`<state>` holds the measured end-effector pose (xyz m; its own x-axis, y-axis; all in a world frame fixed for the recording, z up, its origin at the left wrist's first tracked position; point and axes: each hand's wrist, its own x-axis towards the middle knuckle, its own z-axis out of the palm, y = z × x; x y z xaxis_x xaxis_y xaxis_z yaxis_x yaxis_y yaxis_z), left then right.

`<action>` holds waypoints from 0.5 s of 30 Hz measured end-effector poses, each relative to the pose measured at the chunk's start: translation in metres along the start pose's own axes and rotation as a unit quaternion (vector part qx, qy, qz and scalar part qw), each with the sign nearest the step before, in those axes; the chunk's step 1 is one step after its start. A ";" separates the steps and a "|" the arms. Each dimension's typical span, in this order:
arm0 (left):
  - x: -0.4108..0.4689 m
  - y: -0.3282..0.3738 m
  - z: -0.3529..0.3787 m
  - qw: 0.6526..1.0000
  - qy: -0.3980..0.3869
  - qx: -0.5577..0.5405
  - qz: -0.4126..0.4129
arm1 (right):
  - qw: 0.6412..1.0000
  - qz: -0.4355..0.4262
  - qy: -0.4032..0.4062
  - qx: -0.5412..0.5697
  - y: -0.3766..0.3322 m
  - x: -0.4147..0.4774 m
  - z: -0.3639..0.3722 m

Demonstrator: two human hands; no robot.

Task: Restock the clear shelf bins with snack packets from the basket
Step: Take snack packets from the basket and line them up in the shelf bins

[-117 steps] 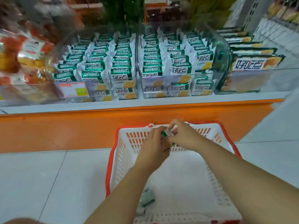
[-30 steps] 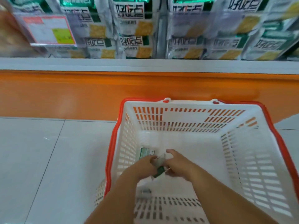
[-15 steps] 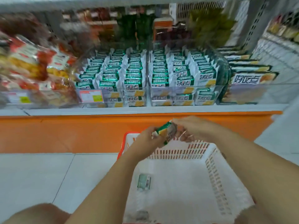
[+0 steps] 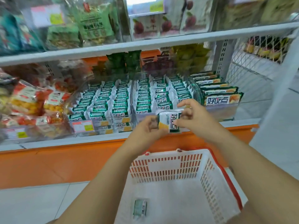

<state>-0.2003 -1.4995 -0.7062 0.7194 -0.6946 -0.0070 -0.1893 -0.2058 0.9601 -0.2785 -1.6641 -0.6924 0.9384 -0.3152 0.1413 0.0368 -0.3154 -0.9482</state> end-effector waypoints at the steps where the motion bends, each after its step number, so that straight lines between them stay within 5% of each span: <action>1: 0.002 0.004 0.002 1.000 0.004 0.025 0.015 | 1.000 -0.012 0.000 -0.017 0.000 -0.001 -0.003; 6: 0.021 0.019 0.011 0.985 0.025 0.144 0.087 | 0.996 -0.058 -0.004 -0.075 -0.002 -0.003 -0.016; 11: 0.039 0.024 0.024 0.997 0.049 0.034 0.049 | 0.985 -0.094 0.007 -0.147 0.000 0.009 -0.039; 15: 0.060 0.015 0.019 0.967 0.114 0.210 0.092 | 0.953 -0.109 0.040 -0.278 -0.005 0.039 -0.064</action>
<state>-0.1731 -1.5571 -0.6970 0.7674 -0.5854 0.2617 -0.5483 -0.3874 0.7412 -0.2643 -1.7322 -0.6641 0.8994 -0.2484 0.3598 0.0188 -0.8002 -0.5994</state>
